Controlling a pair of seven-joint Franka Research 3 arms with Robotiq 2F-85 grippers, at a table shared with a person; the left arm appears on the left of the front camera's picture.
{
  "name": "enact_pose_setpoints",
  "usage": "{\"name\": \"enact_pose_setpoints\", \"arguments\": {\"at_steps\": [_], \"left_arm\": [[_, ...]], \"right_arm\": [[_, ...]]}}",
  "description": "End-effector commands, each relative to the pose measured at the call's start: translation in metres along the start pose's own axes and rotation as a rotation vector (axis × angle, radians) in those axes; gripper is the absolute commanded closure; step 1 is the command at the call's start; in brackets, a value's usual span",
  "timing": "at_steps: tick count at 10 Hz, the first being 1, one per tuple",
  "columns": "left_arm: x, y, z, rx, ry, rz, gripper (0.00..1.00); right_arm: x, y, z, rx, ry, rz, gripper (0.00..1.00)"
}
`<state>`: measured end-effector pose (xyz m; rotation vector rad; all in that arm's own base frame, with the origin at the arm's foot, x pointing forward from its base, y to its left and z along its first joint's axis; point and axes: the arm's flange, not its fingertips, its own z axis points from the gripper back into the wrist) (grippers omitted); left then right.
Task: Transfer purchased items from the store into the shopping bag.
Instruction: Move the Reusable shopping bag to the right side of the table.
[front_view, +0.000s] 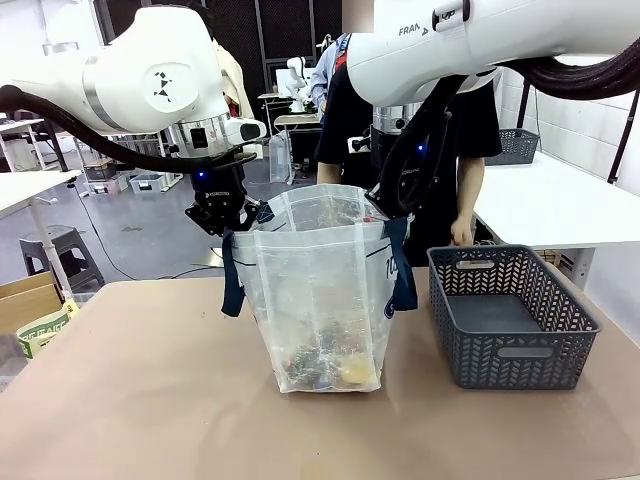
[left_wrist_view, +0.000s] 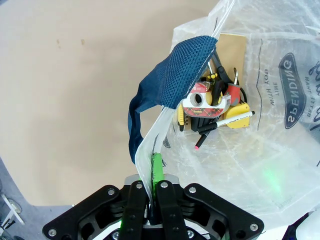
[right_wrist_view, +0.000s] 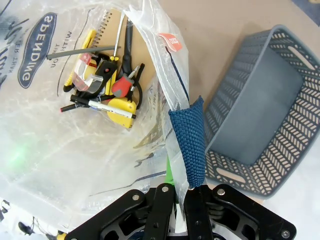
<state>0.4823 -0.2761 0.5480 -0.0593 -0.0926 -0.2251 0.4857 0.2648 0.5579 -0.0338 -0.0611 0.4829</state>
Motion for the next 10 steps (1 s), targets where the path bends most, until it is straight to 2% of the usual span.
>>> {"name": "enact_pose_setpoints", "arguments": {"at_steps": [1,10], "left_arm": [[-0.0004,0.002,0.004,-0.001,-0.008,0.004,1.0],[-0.0004,0.002,0.004,-0.001,-0.008,0.004,1.0]], "right_arm": [[-0.0001,-0.0013,0.0035,-0.002,-0.009,0.0,1.0],[-0.0001,-0.0013,0.0035,-0.002,-0.009,0.0,1.0]]}}
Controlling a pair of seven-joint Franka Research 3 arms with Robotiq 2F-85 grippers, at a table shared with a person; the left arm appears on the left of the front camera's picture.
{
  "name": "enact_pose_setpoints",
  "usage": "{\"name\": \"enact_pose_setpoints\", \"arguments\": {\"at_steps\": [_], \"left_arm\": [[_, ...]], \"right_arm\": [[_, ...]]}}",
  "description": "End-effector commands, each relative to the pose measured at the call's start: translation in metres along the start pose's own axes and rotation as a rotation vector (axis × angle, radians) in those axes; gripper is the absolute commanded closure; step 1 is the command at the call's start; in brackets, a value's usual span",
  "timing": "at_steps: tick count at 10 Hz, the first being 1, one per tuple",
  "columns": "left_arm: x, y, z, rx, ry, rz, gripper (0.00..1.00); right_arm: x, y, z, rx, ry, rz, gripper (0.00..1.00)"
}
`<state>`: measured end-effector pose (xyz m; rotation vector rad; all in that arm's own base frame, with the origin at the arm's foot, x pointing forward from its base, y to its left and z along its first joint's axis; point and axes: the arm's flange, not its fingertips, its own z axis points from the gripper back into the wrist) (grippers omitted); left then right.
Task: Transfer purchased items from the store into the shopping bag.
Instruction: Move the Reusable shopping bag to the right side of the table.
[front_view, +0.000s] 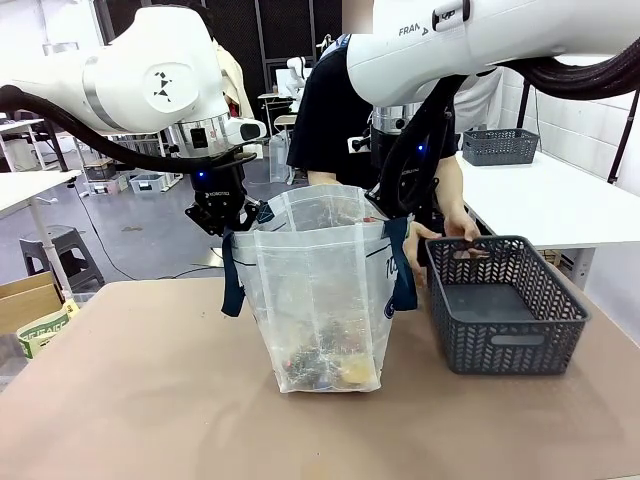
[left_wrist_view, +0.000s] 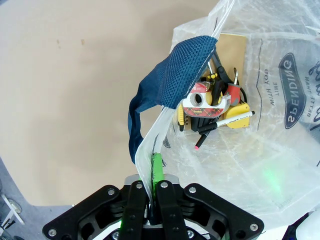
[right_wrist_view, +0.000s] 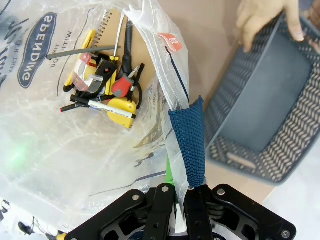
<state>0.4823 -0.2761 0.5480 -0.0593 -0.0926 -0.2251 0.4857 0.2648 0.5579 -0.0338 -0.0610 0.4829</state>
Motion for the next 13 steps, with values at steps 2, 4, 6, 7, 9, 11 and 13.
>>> {"name": "enact_pose_setpoints", "arguments": {"at_steps": [2,4,6,7,9,11,13], "left_arm": [[0.0,0.002,0.004,-0.001,-0.008,0.004,1.0],[0.0,0.0,0.0,0.0,0.0,0.0,1.0],[-0.003,-0.007,0.004,-0.024,-0.037,0.052,1.0],[-0.005,-0.008,0.004,-0.036,-0.052,0.061,1.0],[-0.008,-0.011,0.006,-0.058,-0.113,0.051,1.0],[-0.006,-0.021,0.007,-0.079,-0.14,0.035,1.0],[-0.002,-0.029,0.008,-0.106,-0.146,0.036,1.0]], "right_arm": [[0.0,-0.001,0.004,-0.002,-0.009,0.0,1.0],[0.0,0.0,0.0,0.0,0.0,0.0,1.0],[-0.003,0.009,-0.003,-0.03,-0.038,-0.142,1.0],[-0.006,0.015,0.0,-0.036,-0.051,-0.2,1.0],[-0.008,0.024,0.003,-0.051,-0.097,-0.301,1.0],[-0.007,0.03,0.001,-0.076,-0.128,-0.406,1.0],[0.001,0.03,-0.001,-0.082,-0.159,-0.46,1.0]]}}
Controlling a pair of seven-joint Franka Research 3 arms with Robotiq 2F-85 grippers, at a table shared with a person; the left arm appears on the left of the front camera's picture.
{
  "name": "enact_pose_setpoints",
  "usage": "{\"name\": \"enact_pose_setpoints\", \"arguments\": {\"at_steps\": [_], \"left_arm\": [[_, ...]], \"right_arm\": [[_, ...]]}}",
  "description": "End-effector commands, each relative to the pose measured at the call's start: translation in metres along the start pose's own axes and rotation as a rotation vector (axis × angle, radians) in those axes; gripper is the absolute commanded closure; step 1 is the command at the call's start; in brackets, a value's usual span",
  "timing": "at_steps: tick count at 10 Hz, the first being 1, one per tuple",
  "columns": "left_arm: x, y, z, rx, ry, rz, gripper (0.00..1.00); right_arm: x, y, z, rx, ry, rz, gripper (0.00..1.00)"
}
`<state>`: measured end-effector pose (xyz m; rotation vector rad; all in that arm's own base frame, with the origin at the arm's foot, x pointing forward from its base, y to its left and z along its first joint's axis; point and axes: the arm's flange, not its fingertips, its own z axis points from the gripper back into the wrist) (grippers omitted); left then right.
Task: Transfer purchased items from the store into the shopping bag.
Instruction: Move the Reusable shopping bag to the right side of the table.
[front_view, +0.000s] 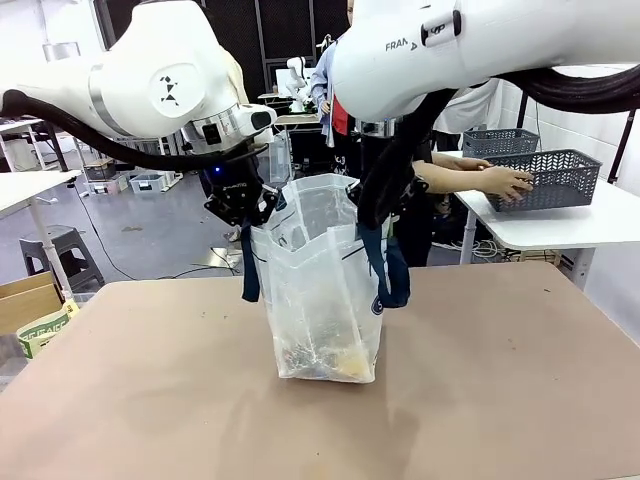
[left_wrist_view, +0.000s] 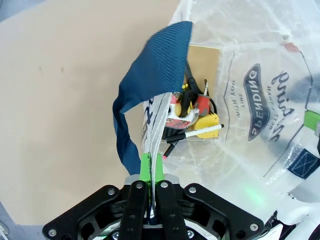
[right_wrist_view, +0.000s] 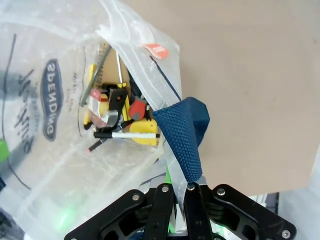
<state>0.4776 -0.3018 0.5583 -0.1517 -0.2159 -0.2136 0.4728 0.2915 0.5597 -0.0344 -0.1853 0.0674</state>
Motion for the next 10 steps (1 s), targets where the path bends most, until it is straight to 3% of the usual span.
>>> {"name": "enact_pose_setpoints", "arguments": {"at_steps": [1,2,4,7,10], "left_arm": [[-0.004,-0.006,-0.002,-0.043,-0.007,0.041,1.0],[-0.004,0.0,-0.001,-0.023,-0.015,0.061,1.0],[-0.001,-0.003,-0.001,-0.016,0.004,0.004,1.0],[0.001,-0.013,-0.004,-0.026,0.031,0.013,1.0],[0.0,-0.022,-0.002,-0.03,0.046,-0.014,1.0]], "right_arm": [[0.007,0.002,-0.004,0.009,-0.011,-0.114,1.0],[0.0,0.0,0.0,0.0,0.0,0.0,1.0],[0.0,0.0,0.0,0.0,0.0,0.0,1.0],[0.009,-0.001,-0.005,0.052,-0.014,-0.127,1.0],[0.019,0.0,-0.011,0.069,-0.01,-0.12,1.0]]}}
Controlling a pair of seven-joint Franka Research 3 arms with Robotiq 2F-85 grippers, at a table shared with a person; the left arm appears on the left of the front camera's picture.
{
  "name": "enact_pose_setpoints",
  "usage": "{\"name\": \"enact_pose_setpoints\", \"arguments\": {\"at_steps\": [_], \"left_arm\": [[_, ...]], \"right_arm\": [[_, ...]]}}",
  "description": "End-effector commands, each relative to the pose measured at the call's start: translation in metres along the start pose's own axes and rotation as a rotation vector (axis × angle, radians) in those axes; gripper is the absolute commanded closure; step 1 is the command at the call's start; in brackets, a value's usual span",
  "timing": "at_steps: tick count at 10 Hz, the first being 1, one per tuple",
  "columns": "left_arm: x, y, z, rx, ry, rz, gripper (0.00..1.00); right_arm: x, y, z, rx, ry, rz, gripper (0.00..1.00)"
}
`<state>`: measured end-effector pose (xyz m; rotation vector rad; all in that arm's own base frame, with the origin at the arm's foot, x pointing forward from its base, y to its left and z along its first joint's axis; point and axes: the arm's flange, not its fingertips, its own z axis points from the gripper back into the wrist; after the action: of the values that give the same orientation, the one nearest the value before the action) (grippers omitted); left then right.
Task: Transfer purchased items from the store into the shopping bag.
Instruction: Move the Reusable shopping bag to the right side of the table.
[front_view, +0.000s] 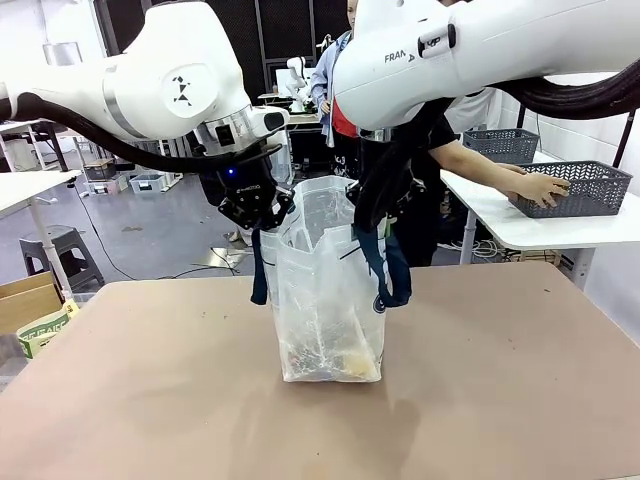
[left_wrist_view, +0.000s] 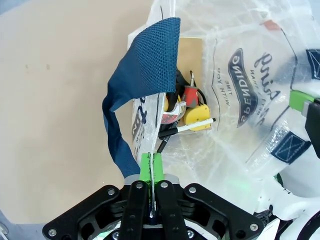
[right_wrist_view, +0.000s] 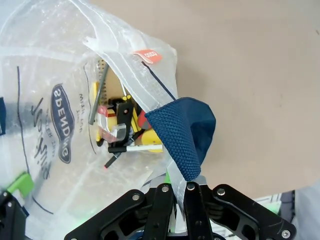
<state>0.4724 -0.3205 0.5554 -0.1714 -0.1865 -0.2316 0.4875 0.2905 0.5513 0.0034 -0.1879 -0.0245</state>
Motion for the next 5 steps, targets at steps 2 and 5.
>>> {"name": "enact_pose_setpoints", "arguments": {"at_steps": [2,5], "left_arm": [[0.004,-0.005,0.002,-0.019,0.011,-0.005,1.0],[0.015,-0.012,-0.002,-0.047,-0.007,-0.029,1.0]], "right_arm": [[0.01,0.006,-0.002,0.059,-0.024,-0.021,1.0],[0.023,0.021,-0.001,0.075,-0.06,0.001,1.0]]}}
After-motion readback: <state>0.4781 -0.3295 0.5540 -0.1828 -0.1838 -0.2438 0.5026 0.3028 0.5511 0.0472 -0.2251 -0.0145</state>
